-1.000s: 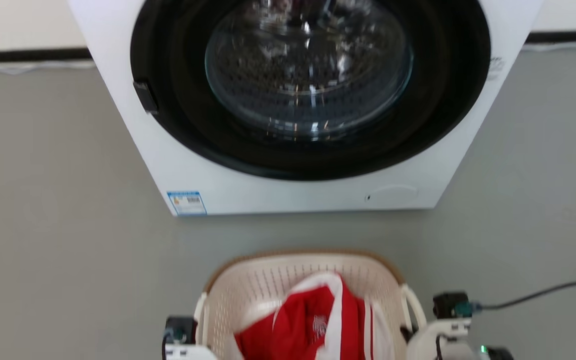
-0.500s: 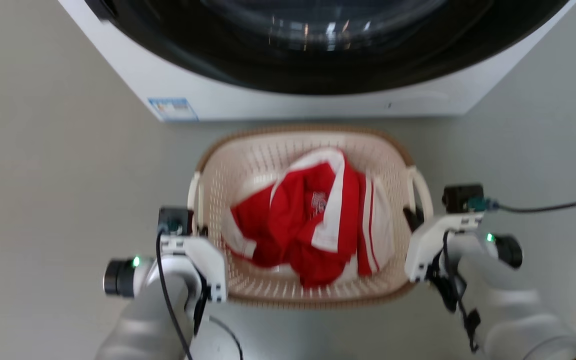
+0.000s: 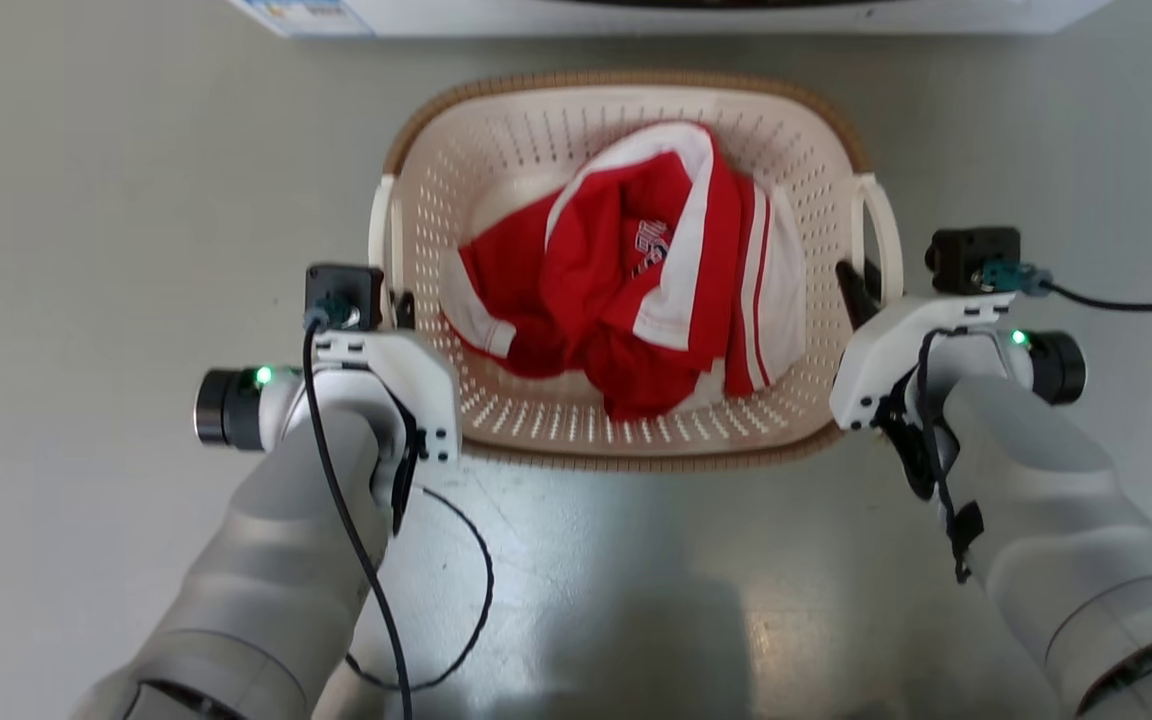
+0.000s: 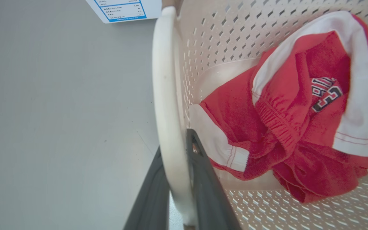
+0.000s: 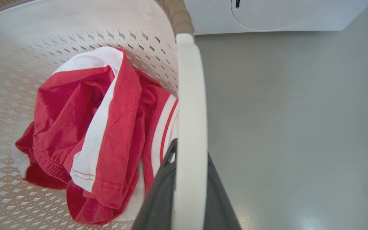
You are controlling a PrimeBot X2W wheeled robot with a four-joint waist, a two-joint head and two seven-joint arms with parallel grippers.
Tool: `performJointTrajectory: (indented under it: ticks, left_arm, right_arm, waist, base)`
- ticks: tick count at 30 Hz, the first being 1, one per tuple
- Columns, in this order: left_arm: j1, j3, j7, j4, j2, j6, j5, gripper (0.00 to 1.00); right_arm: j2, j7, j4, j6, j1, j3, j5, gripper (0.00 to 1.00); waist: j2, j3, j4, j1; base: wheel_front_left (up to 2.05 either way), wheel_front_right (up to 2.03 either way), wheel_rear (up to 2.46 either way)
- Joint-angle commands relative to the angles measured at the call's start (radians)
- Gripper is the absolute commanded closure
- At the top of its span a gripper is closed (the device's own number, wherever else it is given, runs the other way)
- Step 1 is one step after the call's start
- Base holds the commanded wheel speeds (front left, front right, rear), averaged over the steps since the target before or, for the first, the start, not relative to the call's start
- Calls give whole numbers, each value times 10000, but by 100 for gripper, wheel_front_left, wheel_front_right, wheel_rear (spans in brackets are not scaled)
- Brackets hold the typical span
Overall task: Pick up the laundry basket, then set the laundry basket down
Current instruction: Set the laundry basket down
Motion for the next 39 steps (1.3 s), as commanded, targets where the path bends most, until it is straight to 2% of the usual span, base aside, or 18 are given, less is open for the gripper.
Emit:
performJointTrajectory:
  ticks: [1, 14, 36, 39]
  left_arm:
    - [-293, 196, -128, -103, 388, 211, 119, 100]
    - [-742, 601, -138, -1126, 517, 555, 862, 100]
    - [-733, 1279, -139, -1206, 438, 510, 1657, 100]
    - [-736, 1366, -139, -1188, 417, 503, 1698, 100]
  right_arm:
    - [210, -246, -135, 87, 38, -37, -318, 100]
    - [210, -482, -135, 87, -411, -1510, -1893, 100]
    - [210, -614, -134, 87, -604, -1611, -2059, 100]
    - [210, -627, -134, 87, -604, -1541, -2029, 68]
  waist:
    - [0, 452, 86, 0]
    - [0, 1256, 194, 0]
    - [0, 1682, 140, 0]
    - [0, 1679, 150, 0]
  base:
    - [0, 0, 0]
    - [0, 0, 0]
    - [0, 0, 0]
    - [0, 0, 0]
